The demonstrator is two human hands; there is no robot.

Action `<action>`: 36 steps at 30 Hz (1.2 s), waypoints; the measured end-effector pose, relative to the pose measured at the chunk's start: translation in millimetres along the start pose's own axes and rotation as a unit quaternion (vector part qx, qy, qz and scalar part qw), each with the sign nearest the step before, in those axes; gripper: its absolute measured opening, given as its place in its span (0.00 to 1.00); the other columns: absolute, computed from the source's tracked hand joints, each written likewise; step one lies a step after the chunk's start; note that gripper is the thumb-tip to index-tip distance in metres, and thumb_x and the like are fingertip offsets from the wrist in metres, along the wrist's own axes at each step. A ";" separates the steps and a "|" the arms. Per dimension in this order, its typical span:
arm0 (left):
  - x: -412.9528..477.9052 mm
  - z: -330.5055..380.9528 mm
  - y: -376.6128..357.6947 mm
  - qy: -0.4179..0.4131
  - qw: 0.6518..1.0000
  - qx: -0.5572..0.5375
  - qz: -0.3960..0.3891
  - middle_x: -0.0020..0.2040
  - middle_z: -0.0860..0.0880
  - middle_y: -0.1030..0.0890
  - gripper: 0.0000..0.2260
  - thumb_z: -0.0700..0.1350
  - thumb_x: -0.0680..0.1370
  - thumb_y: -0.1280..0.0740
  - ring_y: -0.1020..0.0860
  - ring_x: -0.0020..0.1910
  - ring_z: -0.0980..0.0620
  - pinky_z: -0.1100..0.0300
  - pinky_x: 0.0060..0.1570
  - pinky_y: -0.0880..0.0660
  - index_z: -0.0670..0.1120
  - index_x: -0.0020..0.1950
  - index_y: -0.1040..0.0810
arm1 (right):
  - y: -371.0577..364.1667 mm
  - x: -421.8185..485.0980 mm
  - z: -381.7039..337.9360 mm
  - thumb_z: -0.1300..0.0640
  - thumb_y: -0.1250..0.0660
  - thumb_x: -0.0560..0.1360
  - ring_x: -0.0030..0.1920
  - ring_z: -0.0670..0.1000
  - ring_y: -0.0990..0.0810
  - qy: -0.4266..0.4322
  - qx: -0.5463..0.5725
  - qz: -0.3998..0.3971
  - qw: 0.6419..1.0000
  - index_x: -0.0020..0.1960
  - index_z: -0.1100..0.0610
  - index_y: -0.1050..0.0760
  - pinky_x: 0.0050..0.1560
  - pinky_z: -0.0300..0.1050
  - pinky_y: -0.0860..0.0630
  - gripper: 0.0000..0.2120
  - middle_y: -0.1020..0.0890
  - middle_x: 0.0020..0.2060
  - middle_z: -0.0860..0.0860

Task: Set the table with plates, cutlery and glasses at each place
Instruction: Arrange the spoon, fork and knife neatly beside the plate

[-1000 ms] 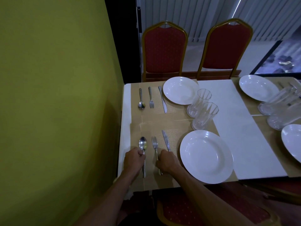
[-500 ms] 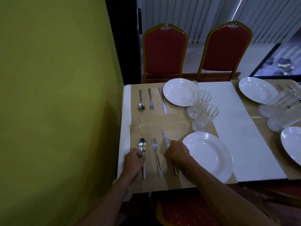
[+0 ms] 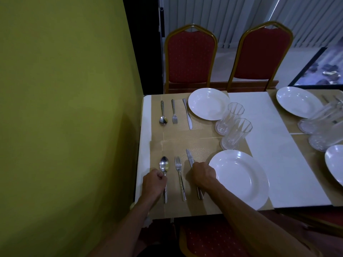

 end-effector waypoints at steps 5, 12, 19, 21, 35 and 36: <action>0.2 0.7 -1.0 -0.004 1.000 -0.003 0.001 0.39 0.52 0.20 0.02 0.42 0.77 0.31 0.23 0.38 0.59 0.66 0.34 0.32 0.46 0.45 0.21 | -1.6 2.5 2.3 0.52 0.34 0.80 0.46 0.52 0.15 -0.010 0.013 -0.015 1.000 0.61 0.60 0.22 0.45 0.43 0.21 0.14 0.16 0.46 0.53; 0.3 1.0 -1.7 -0.009 1.000 -0.004 0.002 0.39 0.52 0.20 0.04 0.41 0.77 0.31 0.22 0.39 0.56 0.65 0.35 0.30 0.46 0.42 0.22 | -2.4 6.4 4.5 0.53 0.33 0.79 0.46 0.53 0.15 -0.009 0.028 -0.014 0.999 0.61 0.62 0.22 0.49 0.45 0.18 0.15 0.16 0.48 0.54; 1.3 0.9 -2.3 -0.002 1.000 -0.004 0.002 0.39 0.53 0.20 0.03 0.41 0.76 0.31 0.23 0.39 0.57 0.63 0.36 0.29 0.47 0.42 0.22 | -0.2 4.7 -0.2 0.51 0.31 0.77 0.42 0.51 0.15 0.000 0.027 -0.010 1.000 0.65 0.59 0.24 0.45 0.45 0.17 0.19 0.18 0.41 0.51; 2.0 -0.2 -2.7 0.001 1.000 -0.005 0.004 0.38 0.53 0.20 0.03 0.41 0.76 0.31 0.22 0.39 0.56 0.61 0.37 0.28 0.46 0.42 0.22 | 0.3 4.1 -1.0 0.51 0.31 0.77 0.42 0.51 0.16 -0.001 0.030 -0.010 0.999 0.64 0.59 0.23 0.44 0.44 0.18 0.19 0.20 0.39 0.50; 2.1 -1.7 -3.4 0.000 1.000 -0.004 0.002 0.39 0.52 0.20 0.03 0.43 0.76 0.31 0.22 0.39 0.56 0.61 0.37 0.27 0.47 0.43 0.22 | -1.1 3.7 0.8 0.52 0.32 0.78 0.41 0.50 0.18 0.006 0.030 -0.015 0.999 0.60 0.60 0.22 0.47 0.44 0.19 0.15 0.20 0.41 0.51; 1.9 -1.7 -3.4 0.000 1.000 -0.002 0.002 0.39 0.52 0.20 0.03 0.43 0.76 0.31 0.22 0.39 0.56 0.61 0.38 0.27 0.47 0.43 0.22 | -1.0 3.8 0.8 0.52 0.32 0.78 0.42 0.50 0.17 0.007 0.031 -0.014 0.999 0.60 0.60 0.22 0.47 0.45 0.19 0.15 0.20 0.41 0.51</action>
Point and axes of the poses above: each hand's wrist, its own x-axis towards the middle knuckle, its own y-axis out of the back of the hand, z = x × y, the point moved 5 cm from there along x, towards the middle knuckle
